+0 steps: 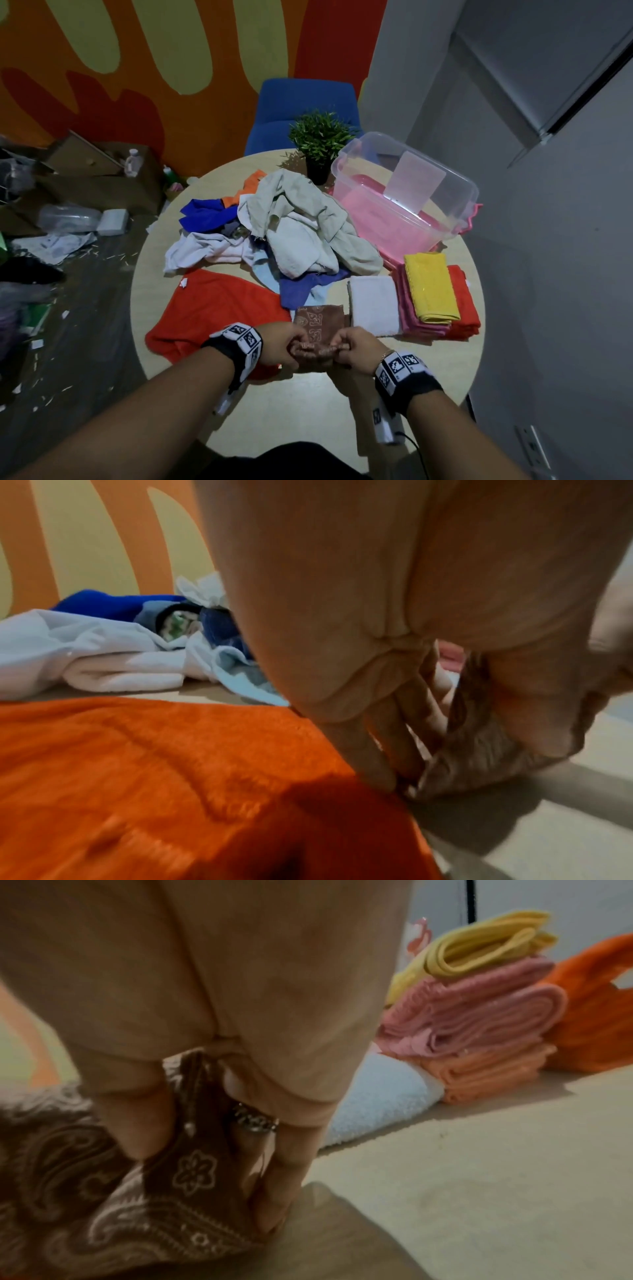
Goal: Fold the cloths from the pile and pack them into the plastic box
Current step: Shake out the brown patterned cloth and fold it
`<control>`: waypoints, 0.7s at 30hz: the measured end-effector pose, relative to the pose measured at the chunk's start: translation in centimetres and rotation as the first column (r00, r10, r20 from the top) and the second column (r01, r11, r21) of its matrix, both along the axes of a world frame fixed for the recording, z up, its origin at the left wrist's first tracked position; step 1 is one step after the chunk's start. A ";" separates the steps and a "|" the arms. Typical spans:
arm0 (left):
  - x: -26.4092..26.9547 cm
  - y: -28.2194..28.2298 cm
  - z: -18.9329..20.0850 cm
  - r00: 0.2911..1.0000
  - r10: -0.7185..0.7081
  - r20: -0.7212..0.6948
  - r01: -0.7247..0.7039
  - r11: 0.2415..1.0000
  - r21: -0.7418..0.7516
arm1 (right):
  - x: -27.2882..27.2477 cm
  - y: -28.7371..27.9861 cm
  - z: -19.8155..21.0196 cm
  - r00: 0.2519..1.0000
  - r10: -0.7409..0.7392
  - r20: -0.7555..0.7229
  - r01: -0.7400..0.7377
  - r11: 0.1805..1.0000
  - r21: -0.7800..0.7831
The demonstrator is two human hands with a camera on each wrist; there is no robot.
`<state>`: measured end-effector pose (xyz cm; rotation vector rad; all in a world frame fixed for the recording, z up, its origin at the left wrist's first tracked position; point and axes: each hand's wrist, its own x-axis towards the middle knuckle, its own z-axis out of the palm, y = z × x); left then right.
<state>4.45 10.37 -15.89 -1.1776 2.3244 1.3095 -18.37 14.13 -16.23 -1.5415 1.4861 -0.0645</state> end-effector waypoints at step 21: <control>-2.6 -2.2 -5.0 0.722 0.691 -0.027 -0.691 0.720 -0.063 | 0.9 -0.8 -0.8 0.939 0.027 -0.343 -0.071 0.991 -0.117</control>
